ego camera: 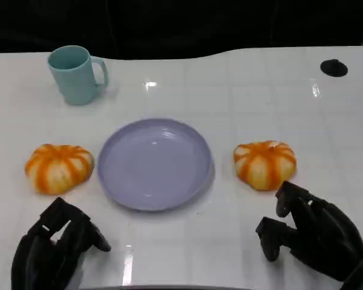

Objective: Grasp the bread from the table and place it into the plate.

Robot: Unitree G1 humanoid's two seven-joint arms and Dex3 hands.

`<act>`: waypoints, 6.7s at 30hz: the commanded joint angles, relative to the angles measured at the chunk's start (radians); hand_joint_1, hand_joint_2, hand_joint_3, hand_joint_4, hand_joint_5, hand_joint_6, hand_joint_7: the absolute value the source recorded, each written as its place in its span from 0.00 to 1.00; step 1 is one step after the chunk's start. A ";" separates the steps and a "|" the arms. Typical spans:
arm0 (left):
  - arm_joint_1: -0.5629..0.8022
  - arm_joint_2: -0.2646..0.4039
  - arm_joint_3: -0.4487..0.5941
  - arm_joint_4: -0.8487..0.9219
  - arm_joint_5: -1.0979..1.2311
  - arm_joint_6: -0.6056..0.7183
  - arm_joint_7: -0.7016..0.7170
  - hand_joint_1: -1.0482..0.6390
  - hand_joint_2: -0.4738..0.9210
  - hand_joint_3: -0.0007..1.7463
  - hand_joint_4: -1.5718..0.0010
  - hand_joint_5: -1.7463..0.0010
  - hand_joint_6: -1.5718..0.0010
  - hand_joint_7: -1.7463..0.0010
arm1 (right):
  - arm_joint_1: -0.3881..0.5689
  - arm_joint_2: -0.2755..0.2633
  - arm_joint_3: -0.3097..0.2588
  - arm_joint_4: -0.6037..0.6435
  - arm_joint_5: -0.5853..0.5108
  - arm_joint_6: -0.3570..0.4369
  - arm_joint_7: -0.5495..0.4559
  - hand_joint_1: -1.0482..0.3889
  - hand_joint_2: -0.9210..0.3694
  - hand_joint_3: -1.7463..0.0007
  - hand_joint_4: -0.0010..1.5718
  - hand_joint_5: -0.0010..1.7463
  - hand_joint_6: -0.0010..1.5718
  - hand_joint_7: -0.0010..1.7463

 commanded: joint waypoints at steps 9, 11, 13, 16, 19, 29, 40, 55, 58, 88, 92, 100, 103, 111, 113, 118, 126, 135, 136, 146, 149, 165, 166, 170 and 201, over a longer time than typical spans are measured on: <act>0.011 0.007 -0.005 -0.013 0.016 -0.010 0.013 0.28 1.00 0.15 0.60 0.00 0.67 0.14 | -0.021 -0.051 0.011 -0.068 -0.122 -0.290 -0.026 0.46 0.00 0.81 0.25 0.89 0.33 0.46; 0.012 0.005 -0.006 -0.016 0.021 -0.011 0.019 0.27 1.00 0.15 0.60 0.00 0.68 0.13 | -0.024 -0.083 0.020 -0.100 -0.178 -0.332 -0.052 0.43 0.00 0.87 0.23 0.77 0.32 0.37; 0.012 0.005 -0.007 -0.017 0.024 -0.011 0.026 0.26 1.00 0.14 0.60 0.00 0.68 0.12 | -0.029 -0.107 0.027 -0.120 -0.231 -0.393 -0.079 0.44 0.00 0.91 0.24 0.61 0.32 0.27; 0.010 0.004 -0.009 -0.015 0.025 -0.016 0.027 0.27 1.00 0.15 0.59 0.00 0.68 0.12 | -0.033 -0.129 0.035 -0.129 -0.313 -0.494 -0.145 0.47 0.00 0.96 0.28 0.45 0.37 0.17; 0.009 0.005 -0.010 -0.014 0.024 -0.013 0.029 0.26 1.00 0.15 0.59 0.00 0.68 0.12 | -0.053 -0.157 0.040 -0.113 -0.399 -0.590 -0.215 0.47 0.00 0.98 0.31 0.34 0.40 0.10; 0.004 0.005 -0.010 -0.011 0.021 -0.008 0.031 0.27 1.00 0.14 0.59 0.00 0.68 0.11 | -0.090 -0.308 0.080 -0.112 -0.731 -0.746 -0.439 0.41 0.03 1.00 0.24 0.12 0.29 0.00; -0.004 0.011 -0.006 0.005 0.023 -0.013 0.022 0.26 1.00 0.14 0.59 0.00 0.69 0.10 | -0.111 -0.426 0.169 -0.154 -1.096 -0.740 -0.679 0.40 0.10 1.00 0.10 0.02 0.14 0.00; -0.005 0.011 0.002 0.000 0.020 0.006 0.025 0.26 1.00 0.13 0.59 0.00 0.69 0.11 | -0.207 -0.435 0.355 -0.106 -1.389 -0.606 -0.927 0.47 0.16 1.00 0.13 0.02 0.20 0.02; -0.006 0.008 0.004 0.001 0.018 0.003 0.024 0.27 1.00 0.13 0.59 0.00 0.69 0.10 | -0.244 -0.429 0.395 -0.075 -1.424 -0.563 -0.947 0.47 0.16 1.00 0.13 0.02 0.21 0.02; -0.002 0.004 0.000 -0.005 0.017 -0.005 0.017 0.26 1.00 0.14 0.58 0.00 0.66 0.12 | -0.514 -0.379 0.671 0.277 -1.493 -0.327 -0.992 0.39 0.14 1.00 0.16 0.01 0.19 0.00; -0.002 0.003 0.001 0.000 0.016 -0.016 0.013 0.26 1.00 0.14 0.58 0.00 0.67 0.13 | -0.545 -0.345 0.691 0.352 -1.477 -0.327 -0.997 0.40 0.14 1.00 0.16 0.00 0.19 0.00; -0.002 0.004 0.003 0.001 0.016 -0.021 0.016 0.26 1.00 0.14 0.58 0.00 0.66 0.13 | -0.619 -0.262 0.748 0.502 -1.484 -0.295 -1.011 0.40 0.13 1.00 0.17 0.01 0.18 0.00; -0.001 0.003 0.005 0.004 0.011 -0.024 0.009 0.27 1.00 0.14 0.58 0.00 0.67 0.12 | -0.648 -0.226 0.765 0.573 -1.473 -0.290 -1.023 0.44 0.12 1.00 0.18 0.01 0.19 0.01; 0.012 0.001 0.002 -0.016 0.006 -0.010 0.008 0.26 1.00 0.13 0.58 0.00 0.67 0.12 | -0.694 -0.177 0.777 0.699 -1.440 -0.312 -1.071 0.47 0.09 0.99 0.25 0.02 0.26 0.02; 0.017 0.001 0.000 -0.024 0.007 -0.003 0.012 0.27 1.00 0.13 0.59 0.00 0.68 0.11 | -0.696 -0.176 0.776 0.713 -1.424 -0.328 -1.090 0.49 0.08 0.99 0.28 0.03 0.29 0.02; 0.025 -0.001 -0.001 -0.038 0.005 0.006 0.013 0.27 1.00 0.13 0.59 0.00 0.68 0.11 | -0.692 -0.179 0.764 0.741 -1.383 -0.382 -1.172 0.56 0.09 1.00 0.42 0.04 0.41 0.03; 0.033 -0.001 -0.003 -0.052 0.003 0.017 0.016 0.27 1.00 0.14 0.59 0.00 0.68 0.11 | -0.688 -0.199 0.780 0.777 -1.383 -0.499 -1.403 0.64 0.05 1.00 0.77 0.11 0.67 0.06; 0.033 -0.004 0.000 -0.052 0.001 0.012 0.010 0.28 1.00 0.14 0.59 0.00 0.67 0.11 | -0.697 -0.199 0.804 0.819 -1.413 -0.566 -1.581 0.62 0.01 0.89 0.43 1.00 0.47 0.77; 0.033 -0.004 -0.001 -0.053 0.001 0.012 0.010 0.28 1.00 0.14 0.59 0.00 0.67 0.11 | -0.699 -0.199 0.805 0.822 -1.413 -0.574 -1.594 0.62 0.01 0.88 0.43 1.00 0.41 0.86; 0.034 -0.004 0.000 -0.052 0.000 0.012 0.007 0.28 1.00 0.14 0.59 0.00 0.67 0.12 | -0.708 -0.200 0.781 0.830 -1.378 -0.652 -1.688 0.65 0.14 0.78 0.46 1.00 0.34 0.99; 0.036 -0.006 -0.001 -0.053 0.002 0.007 0.009 0.28 1.00 0.14 0.59 0.00 0.67 0.13 | -0.711 -0.196 0.753 0.821 -1.352 -0.690 -1.705 0.67 0.25 0.64 0.49 1.00 0.36 1.00; 0.033 -0.007 -0.007 -0.055 0.015 0.011 0.029 0.28 1.00 0.14 0.60 0.00 0.68 0.12 | -0.813 -0.077 0.672 0.742 -1.241 -0.779 -1.555 0.72 0.44 0.36 0.58 1.00 0.54 0.88; 0.032 -0.007 -0.007 -0.054 0.016 0.010 0.028 0.28 1.00 0.14 0.60 0.00 0.68 0.12 | -0.819 -0.068 0.668 0.742 -1.236 -0.779 -1.539 0.73 0.45 0.35 0.58 1.00 0.55 0.87; 0.030 -0.008 -0.009 -0.051 0.017 0.002 0.028 0.27 1.00 0.14 0.59 0.00 0.68 0.12 | -0.854 -0.032 0.670 0.754 -1.231 -0.765 -1.449 0.74 0.46 0.35 0.57 1.00 0.54 0.87; 0.031 -0.008 -0.011 -0.037 0.004 -0.006 0.016 0.29 1.00 0.14 0.61 0.00 0.67 0.15 | -0.994 0.127 0.770 0.879 -1.267 -0.658 -1.127 0.59 0.33 0.37 0.58 1.00 0.43 1.00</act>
